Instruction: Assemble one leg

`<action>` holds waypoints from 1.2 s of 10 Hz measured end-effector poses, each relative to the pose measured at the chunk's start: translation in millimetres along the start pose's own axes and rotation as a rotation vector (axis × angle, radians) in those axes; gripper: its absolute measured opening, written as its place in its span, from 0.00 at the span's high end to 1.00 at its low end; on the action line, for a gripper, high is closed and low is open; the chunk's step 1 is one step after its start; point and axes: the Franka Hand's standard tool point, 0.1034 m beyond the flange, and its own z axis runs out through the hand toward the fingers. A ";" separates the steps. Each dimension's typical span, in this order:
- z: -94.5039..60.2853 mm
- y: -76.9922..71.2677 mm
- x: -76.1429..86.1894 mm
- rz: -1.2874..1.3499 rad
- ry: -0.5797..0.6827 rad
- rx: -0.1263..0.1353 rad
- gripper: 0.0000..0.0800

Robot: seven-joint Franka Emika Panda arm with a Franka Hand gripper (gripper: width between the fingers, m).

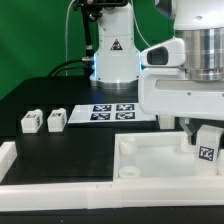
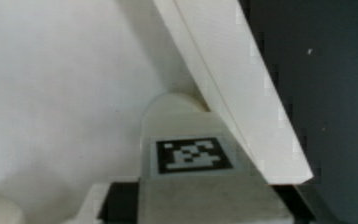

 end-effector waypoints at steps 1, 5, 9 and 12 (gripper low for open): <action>-0.6 1.2 2.9 0.159 -0.012 0.002 0.63; 0.9 2.0 5.3 0.755 -0.071 -0.008 0.63; 1.6 -0.3 3.1 1.178 -0.079 -0.018 0.63; 1.1 0.3 3.2 1.270 -0.065 -0.024 0.54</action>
Offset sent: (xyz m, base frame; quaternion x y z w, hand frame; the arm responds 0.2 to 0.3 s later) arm 0.0230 -0.0061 0.0010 -0.0078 -0.0266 0.4004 0.9159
